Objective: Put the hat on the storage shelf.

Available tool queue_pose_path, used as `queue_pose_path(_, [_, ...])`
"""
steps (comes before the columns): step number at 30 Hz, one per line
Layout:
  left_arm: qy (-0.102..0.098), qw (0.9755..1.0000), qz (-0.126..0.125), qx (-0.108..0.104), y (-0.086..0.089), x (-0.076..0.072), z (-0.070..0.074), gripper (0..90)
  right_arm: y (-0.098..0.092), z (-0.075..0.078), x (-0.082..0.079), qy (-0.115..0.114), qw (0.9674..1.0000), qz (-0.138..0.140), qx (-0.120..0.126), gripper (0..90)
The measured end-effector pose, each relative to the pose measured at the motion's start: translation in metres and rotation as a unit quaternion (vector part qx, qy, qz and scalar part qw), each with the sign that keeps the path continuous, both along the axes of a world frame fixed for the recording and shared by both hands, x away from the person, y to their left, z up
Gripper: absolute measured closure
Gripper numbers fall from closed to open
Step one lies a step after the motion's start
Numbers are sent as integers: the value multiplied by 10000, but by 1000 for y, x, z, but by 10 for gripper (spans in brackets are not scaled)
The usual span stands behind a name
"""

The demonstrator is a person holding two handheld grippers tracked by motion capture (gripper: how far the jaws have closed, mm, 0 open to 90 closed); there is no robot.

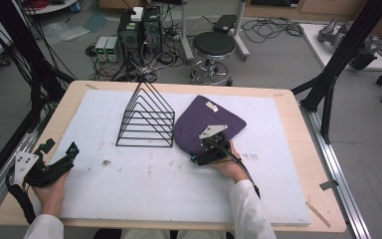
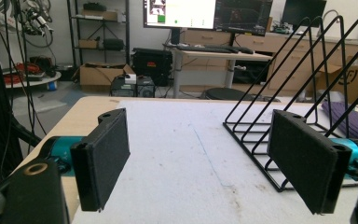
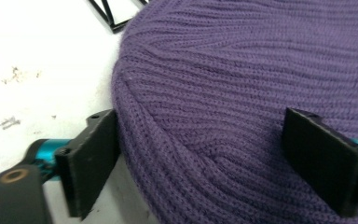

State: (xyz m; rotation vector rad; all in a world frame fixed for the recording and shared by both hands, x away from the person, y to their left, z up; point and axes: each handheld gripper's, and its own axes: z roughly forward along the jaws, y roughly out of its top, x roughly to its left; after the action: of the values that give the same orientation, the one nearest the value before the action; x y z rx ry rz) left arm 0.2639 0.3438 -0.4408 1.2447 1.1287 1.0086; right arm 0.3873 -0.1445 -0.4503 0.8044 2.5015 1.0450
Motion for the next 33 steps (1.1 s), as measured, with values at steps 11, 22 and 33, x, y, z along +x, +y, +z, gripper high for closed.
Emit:
queue_pose_path(11, [22,9999,-77,-103,0,1,-1,211,-6,4,4,43,9982,-588,97,551])
queue_pose_path(22, [19,9999,-101,-111,0,2,-1,213,-2,9,0,0,9958,-916,-61,727])
queue_pose_path(33, [38,9998,-149,-93,-3,3,-1,214,-6,21,-7,-400,9934,-1064,139,727])
